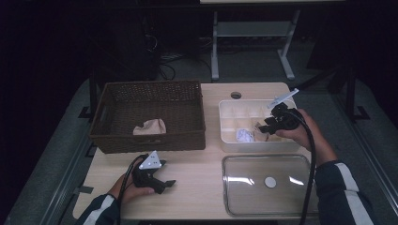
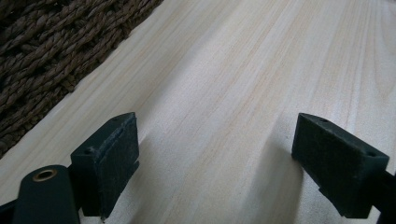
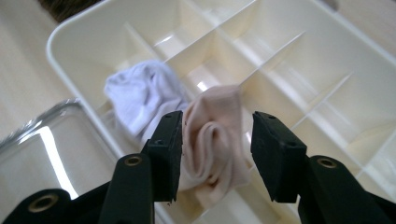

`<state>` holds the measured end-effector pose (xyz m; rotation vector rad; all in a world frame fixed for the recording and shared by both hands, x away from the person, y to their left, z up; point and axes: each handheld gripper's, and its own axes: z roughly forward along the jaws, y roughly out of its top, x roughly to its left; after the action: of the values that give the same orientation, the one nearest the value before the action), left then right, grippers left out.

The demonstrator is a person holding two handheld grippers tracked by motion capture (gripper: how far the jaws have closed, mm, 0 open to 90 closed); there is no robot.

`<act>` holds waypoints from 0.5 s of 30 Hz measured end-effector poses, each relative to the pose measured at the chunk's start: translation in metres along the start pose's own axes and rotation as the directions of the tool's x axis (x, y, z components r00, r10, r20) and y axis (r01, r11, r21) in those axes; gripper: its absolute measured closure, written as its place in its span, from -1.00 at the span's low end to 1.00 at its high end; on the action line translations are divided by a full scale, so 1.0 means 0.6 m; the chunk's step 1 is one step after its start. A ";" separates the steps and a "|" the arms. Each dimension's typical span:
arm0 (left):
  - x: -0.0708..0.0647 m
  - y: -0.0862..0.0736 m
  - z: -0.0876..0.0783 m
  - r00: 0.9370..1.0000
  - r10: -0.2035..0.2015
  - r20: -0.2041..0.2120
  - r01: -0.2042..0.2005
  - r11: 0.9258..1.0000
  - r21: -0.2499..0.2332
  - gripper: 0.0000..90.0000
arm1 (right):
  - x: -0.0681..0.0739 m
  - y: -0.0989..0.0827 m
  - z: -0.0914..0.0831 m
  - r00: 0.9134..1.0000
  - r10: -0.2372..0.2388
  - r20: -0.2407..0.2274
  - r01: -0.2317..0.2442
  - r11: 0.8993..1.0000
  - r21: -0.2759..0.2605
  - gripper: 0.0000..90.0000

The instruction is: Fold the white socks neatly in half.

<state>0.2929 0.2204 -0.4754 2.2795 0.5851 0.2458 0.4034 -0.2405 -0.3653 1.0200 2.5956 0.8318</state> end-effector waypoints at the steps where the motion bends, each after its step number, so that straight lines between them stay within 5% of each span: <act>1: 0.000 0.000 0.000 1.000 0.000 0.000 0.000 1.000 0.000 -0.69 | 0.000 0.000 0.000 1.000 0.000 0.000 0.000 1.000 0.000 0.16; 3: 0.000 0.000 0.000 1.000 -0.001 -0.001 0.001 1.000 -0.001 -0.69 | -0.004 -0.001 0.006 0.999 0.030 0.032 -0.029 1.000 -0.006 0.16; 8: 0.000 0.000 0.000 1.000 -0.002 -0.003 0.002 1.000 -0.001 -0.69 | -0.005 -0.007 0.047 0.999 0.033 0.040 -0.037 0.995 0.091 0.37; 15: 0.000 0.000 0.000 1.000 -0.002 -0.003 0.002 1.000 -0.002 -0.69 | 0.013 -0.001 0.079 0.999 -0.035 0.010 0.032 0.982 0.184 0.58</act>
<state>0.2928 0.2203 -0.4756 2.2772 0.5888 0.2485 0.4164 -0.2159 -0.4042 1.0212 2.7098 0.5836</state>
